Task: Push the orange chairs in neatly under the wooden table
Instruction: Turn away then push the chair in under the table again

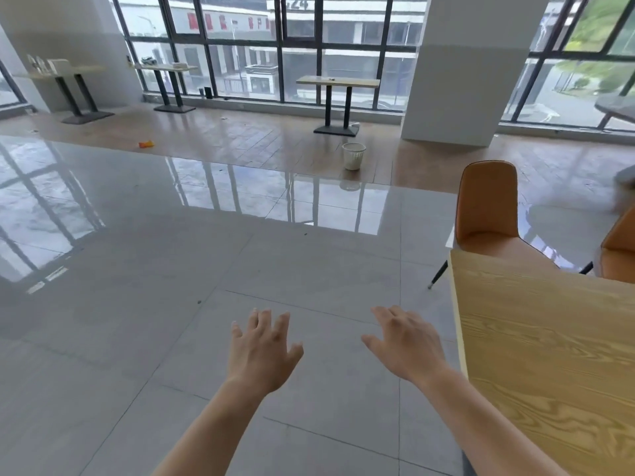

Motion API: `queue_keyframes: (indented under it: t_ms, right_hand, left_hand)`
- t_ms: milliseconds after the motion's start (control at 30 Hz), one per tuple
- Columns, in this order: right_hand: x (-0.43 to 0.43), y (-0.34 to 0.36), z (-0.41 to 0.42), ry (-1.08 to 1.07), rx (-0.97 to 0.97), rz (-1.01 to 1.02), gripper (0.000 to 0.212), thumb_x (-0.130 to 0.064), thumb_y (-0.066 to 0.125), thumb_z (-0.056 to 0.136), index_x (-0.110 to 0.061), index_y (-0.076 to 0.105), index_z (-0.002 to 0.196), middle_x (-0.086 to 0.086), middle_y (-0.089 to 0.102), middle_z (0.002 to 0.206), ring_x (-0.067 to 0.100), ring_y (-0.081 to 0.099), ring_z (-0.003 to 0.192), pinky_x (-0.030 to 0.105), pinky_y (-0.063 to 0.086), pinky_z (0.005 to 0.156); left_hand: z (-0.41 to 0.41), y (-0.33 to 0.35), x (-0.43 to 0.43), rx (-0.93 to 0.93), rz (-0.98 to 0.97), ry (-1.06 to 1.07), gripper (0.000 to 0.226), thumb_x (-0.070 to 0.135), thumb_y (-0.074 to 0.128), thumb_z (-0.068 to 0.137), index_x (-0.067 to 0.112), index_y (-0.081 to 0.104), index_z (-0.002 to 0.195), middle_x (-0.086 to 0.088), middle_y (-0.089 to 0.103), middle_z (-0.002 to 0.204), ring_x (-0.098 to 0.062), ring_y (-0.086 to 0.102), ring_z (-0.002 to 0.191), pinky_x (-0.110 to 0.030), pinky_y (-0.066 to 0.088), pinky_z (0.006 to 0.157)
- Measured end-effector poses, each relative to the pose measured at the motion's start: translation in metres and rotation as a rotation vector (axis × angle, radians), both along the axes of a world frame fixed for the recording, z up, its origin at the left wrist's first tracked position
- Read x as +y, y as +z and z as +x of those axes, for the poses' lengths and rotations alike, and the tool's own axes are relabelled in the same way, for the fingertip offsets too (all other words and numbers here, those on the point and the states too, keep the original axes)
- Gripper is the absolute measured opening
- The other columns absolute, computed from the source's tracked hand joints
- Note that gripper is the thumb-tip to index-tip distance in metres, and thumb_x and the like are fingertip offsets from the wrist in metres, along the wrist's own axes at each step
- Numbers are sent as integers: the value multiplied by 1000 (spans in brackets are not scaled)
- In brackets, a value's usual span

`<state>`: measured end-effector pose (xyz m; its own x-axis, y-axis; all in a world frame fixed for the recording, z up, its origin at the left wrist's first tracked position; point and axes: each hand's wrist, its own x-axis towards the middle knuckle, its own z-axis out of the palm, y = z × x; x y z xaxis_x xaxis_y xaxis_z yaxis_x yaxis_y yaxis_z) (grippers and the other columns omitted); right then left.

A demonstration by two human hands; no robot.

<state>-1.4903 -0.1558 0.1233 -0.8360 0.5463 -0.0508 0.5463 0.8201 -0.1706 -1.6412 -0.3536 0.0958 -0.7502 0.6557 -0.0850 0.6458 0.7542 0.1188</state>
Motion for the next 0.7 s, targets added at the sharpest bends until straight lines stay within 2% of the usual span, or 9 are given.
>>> queue_keyframes:
  t_ms: [200, 367, 500, 700]
  right_hand:
    - [-12, 7, -101, -64, 11, -12, 52, -58, 48, 95, -23, 48, 134, 0, 61, 120, 26, 56, 112, 40, 45, 92]
    - [-2, 3, -160, -106, -7, -2, 52, -57, 47, 95, -24, 47, 135, 0, 60, 122, 27, 55, 112, 41, 44, 91]
    - [25, -11, -199, -136, -33, -36, 55, -58, 45, 95, -26, 44, 139, 0, 60, 125, 27, 54, 114, 42, 44, 93]
    - [103, -34, -263, -171, -40, -66, 51, -58, 45, 95, -25, 48, 133, -1, 60, 120, 26, 55, 110, 41, 44, 91]
  left_hand:
    - [-109, 7, 6, -22, -21, -73, 66, 58, 35, 98, 25, 22, 154, -8, 29, 158, -28, 19, 149, -58, 19, 119]
    - [-175, 8, 25, -43, -29, -113, 65, 57, 34, 99, 26, 20, 155, -8, 28, 160, -28, 15, 151, -57, 19, 120]
    - [-217, 3, 56, -97, -40, -125, 65, 56, 34, 100, 27, 19, 156, -7, 25, 161, -27, 13, 152, -55, 17, 120]
    - [-287, -6, 142, -95, -42, -164, 64, 55, 36, 100, 27, 20, 155, -8, 26, 160, -27, 15, 152, -56, 17, 121]
